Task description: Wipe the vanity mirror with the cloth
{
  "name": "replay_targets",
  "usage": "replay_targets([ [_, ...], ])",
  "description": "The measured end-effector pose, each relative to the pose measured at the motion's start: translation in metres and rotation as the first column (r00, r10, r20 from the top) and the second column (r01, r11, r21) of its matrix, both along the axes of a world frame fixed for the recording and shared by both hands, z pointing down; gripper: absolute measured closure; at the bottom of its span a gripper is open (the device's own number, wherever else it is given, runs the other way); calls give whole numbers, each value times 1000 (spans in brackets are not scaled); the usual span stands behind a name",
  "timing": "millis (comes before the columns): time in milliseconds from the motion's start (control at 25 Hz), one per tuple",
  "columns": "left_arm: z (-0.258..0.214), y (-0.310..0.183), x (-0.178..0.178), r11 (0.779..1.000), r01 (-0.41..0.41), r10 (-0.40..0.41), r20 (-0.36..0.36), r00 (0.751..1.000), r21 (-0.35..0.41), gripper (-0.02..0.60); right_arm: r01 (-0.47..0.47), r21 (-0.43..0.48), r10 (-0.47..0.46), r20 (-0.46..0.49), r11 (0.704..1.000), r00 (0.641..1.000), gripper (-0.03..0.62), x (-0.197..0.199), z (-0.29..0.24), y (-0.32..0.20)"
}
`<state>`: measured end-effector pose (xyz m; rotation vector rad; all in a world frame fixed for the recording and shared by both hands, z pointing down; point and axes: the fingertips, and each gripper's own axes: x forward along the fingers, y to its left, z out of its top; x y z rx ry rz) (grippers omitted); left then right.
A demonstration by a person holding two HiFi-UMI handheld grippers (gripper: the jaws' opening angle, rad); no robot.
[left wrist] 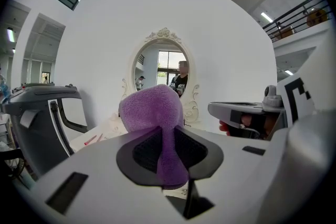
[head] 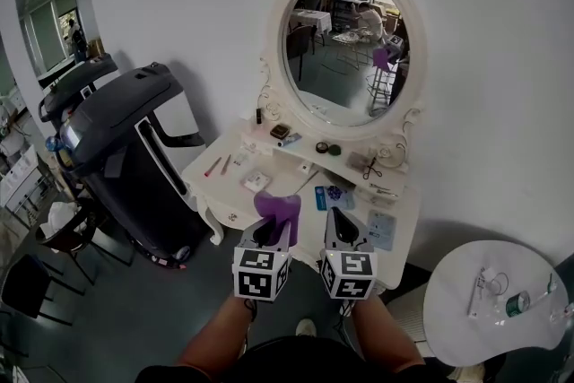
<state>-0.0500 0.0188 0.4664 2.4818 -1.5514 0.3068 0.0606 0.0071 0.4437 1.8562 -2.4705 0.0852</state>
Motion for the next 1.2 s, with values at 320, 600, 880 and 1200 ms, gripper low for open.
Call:
replay_targets([
  [320, -4, -73, 29, 999, 35, -35, 14, 999, 1, 509, 26, -20, -26, 9, 999, 1000, 585, 30, 3, -72],
  [600, -3, -118, 47, 998, 61, -61, 26, 998, -5, 509, 67, -23, -67, 24, 997, 997, 585, 41, 4, -122],
  [880, 3, -158, 46, 998, 68, -67, 37, 997, -14, 508, 64, -53, -60, 65, 997, 996, 585, 46, 16, -166],
  [1200, 2, -231, 43, 1000, -12, 12, 20, 1000, -3, 509, 8, -36, -8, 9, 999, 1000, 585, 38, 16, -221],
])
